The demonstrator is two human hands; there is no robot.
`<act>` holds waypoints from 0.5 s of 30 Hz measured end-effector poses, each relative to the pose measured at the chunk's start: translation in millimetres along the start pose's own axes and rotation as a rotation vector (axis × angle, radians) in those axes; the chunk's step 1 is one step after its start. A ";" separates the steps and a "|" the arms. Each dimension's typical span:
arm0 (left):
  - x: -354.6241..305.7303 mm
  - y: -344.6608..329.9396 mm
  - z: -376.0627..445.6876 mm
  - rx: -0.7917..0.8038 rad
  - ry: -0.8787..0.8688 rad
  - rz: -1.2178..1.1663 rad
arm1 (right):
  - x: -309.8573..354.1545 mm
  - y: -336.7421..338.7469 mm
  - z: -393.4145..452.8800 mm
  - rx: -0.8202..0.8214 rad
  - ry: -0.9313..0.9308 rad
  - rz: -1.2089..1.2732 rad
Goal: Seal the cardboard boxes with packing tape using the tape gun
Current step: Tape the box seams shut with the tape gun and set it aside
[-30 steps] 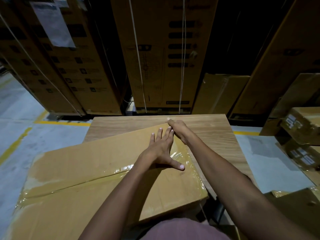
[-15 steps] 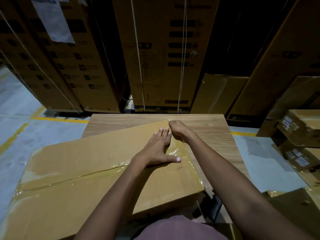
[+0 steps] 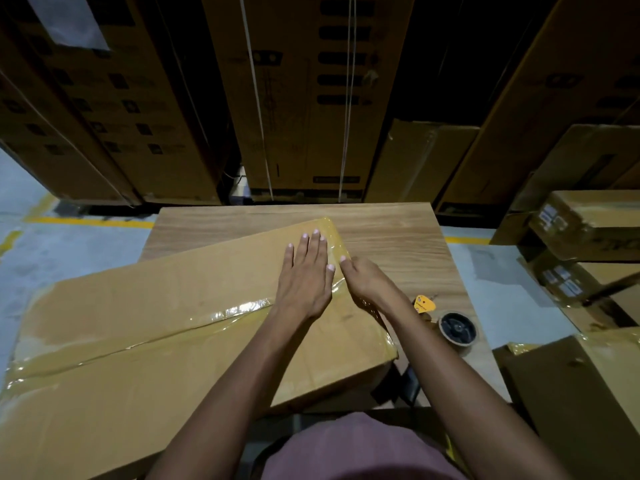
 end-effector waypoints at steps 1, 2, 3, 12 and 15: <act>0.7 0.5 1.7 0.006 0.003 0.000 | 4.9 3.8 4.9 0.002 -0.012 -0.016; 1.3 0.7 2.7 0.012 0.008 -0.002 | 8.4 6.7 9.1 0.002 -0.017 -0.017; 1.7 0.8 3.2 0.016 0.010 -0.002 | 9.3 7.6 13.2 -0.002 -0.020 -0.008; 2.2 0.6 2.4 0.017 0.022 -0.027 | -30.9 -8.3 -75.1 -0.024 -0.087 -0.113; 2.7 -0.4 2.6 0.012 0.025 -0.018 | -38.8 -10.9 -103.2 -0.031 -0.159 -0.191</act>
Point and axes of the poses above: each hand's wrist, its own z-axis towards the middle knuckle, its own y-axis out of the back of the hand, x = y × z, the point moved 8 cm from there along z, towards the middle knuckle, and after that the axes turned 11 degrees about -z, right-handed, at the moved point
